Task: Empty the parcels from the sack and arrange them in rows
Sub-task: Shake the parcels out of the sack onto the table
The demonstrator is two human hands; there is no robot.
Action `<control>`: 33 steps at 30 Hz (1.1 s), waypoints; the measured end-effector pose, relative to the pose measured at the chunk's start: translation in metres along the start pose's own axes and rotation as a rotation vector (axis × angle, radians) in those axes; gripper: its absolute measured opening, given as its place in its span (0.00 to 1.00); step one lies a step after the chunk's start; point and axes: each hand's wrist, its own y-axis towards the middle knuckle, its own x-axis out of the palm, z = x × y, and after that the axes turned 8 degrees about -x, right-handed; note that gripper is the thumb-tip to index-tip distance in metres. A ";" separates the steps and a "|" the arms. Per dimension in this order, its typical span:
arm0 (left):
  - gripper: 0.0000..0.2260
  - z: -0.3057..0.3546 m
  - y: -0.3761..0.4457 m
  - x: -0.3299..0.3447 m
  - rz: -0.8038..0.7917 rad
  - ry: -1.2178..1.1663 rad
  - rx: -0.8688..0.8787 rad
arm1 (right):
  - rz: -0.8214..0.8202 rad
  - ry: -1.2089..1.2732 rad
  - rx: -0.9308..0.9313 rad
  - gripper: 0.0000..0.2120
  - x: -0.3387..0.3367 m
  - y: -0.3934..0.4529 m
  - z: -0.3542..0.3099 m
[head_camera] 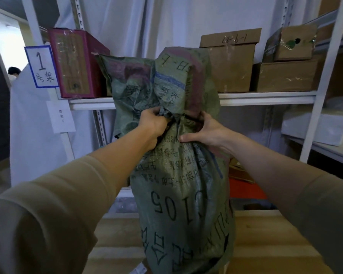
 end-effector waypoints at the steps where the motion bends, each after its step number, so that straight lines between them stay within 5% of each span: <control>1: 0.11 -0.001 -0.002 -0.001 -0.018 -0.016 -0.010 | 0.009 -0.019 -0.006 0.80 0.002 0.003 -0.001; 7: 0.11 0.000 -0.007 0.000 -0.076 -0.034 -0.007 | 0.073 -0.015 0.015 0.54 0.021 0.040 0.018; 13: 0.16 0.004 -0.002 -0.002 -0.132 0.026 0.051 | 0.223 -0.003 -0.079 0.13 0.014 0.017 -0.007; 19: 0.36 0.012 0.001 -0.022 -0.243 0.525 0.054 | 0.442 -0.026 -0.188 0.06 -0.020 0.018 -0.029; 23: 0.35 0.002 0.002 -0.020 -0.162 0.743 -0.003 | 0.449 0.042 -0.204 0.10 -0.014 0.015 -0.032; 29: 0.12 0.015 0.003 -0.016 -0.042 0.354 0.041 | 0.503 0.313 -0.196 0.08 -0.015 0.025 -0.055; 33: 0.07 0.033 0.008 -0.014 0.047 0.128 0.190 | 0.580 0.449 -0.258 0.10 -0.023 0.031 -0.072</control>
